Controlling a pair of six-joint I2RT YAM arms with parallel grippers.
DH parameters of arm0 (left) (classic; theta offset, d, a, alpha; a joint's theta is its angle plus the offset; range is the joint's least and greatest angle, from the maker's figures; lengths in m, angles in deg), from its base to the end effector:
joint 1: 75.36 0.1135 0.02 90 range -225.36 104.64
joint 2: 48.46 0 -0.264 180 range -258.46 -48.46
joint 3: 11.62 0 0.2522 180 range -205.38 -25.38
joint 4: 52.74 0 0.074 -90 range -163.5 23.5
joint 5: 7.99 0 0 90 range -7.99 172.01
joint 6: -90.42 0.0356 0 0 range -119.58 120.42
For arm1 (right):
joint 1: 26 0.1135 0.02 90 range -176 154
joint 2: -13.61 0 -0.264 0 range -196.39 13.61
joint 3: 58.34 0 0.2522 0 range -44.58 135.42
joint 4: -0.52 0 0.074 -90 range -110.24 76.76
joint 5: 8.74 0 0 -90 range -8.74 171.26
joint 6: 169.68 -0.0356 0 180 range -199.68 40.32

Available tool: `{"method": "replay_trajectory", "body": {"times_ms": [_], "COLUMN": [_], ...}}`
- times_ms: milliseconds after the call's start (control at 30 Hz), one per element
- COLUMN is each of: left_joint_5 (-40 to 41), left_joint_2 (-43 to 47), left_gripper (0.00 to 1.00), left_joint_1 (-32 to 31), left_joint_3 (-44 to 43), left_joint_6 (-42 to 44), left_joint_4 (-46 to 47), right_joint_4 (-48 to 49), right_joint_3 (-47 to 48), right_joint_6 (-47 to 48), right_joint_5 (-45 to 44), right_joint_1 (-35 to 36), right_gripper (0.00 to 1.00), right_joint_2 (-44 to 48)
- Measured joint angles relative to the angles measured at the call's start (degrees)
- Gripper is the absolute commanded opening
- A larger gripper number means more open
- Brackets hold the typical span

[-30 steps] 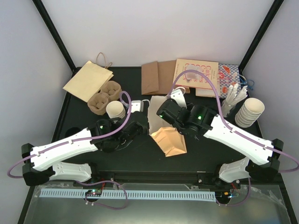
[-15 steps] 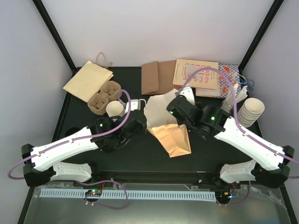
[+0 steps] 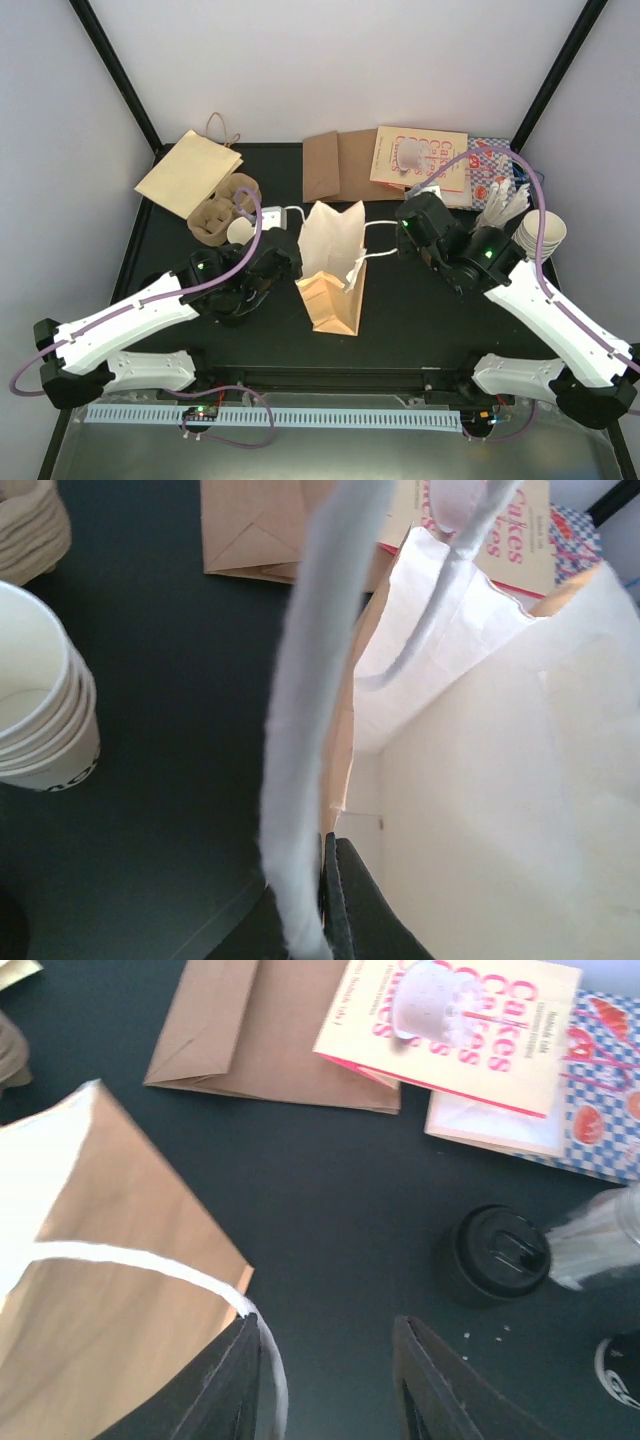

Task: Pack the takeout coffee

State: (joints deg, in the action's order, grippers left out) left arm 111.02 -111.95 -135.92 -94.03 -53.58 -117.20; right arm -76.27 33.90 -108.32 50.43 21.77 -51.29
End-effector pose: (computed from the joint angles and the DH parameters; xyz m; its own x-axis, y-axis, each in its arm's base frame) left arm 0.1204 -0.1782 0.3565 -0.6873 -0.2217 -0.6917 0.0657 0.9294 -0.3632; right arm 0.1479 0.1358 0.3889 -0.6456 -0.0989 -0.7572 -0.1167 0.9927 -0.0302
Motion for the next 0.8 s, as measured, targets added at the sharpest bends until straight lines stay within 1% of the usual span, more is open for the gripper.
{"method": "replay_trajectory", "body": {"times_ms": [100,167,200,300,367,400,533,567,633,800], "left_joint_5": [-1.3,-1.9,-2.2,-2.3,-2.3,-2.3,-2.3,-2.3,-2.6,-4.9], "left_joint_2": [0.1,0.0,0.0,-0.5,-1.2,-1.5,-2.2,-2.3,-2.7,-5.8], "left_gripper": [0.02,0.02,0.02,0.04,0.07,0.1,0.31,0.35,0.39,0.45], "left_joint_1": [0.1,0.1,0.1,0.1,0.3,0.5,1.6,1.7,2.1,2.1], "left_joint_3": [0.1,0.1,0.1,0.1,-0.3,-0.7,-1.7,-2.0,-2.7,-5.2], "left_joint_6": [1.8,2.8,3.3,4.4,4.8,5.0,5.4,5.8,6.0,7.7], "left_joint_4": [1.9,3.0,3.6,4.2,4.0,4.0,2.7,2.4,1.4,-1.2], "right_joint_4": [1.2,2.0,2.6,3.5,4.1,4.3,4.9,4.9,4.8,5.3], "right_joint_3": [0.0,0.0,-0.2,-0.5,-0.8,-1.2,-3.3,-3.9,-4.4,-4.4], "right_joint_6": [1.0,1.5,1.6,2.1,2.1,1.9,2.3,2.4,2.5,2.8], "right_joint_5": [3.3,5.5,6.9,8.8,10.0,10.9,14.4,15.0,16.6,19.2], "right_joint_1": [0.0,0.0,0.0,0.0,-0.3,-0.9,-4.5,-5.1,-5.6,-5.7], "right_gripper": [0.38,0.34,0.29,0.1,0.01,0.01,0.01,0.01,0.01,0.01], "right_joint_2": [-0.2,-0.4,-0.4,-0.3,0.0,0.2,1.7,2.2,2.9,3.1]}}
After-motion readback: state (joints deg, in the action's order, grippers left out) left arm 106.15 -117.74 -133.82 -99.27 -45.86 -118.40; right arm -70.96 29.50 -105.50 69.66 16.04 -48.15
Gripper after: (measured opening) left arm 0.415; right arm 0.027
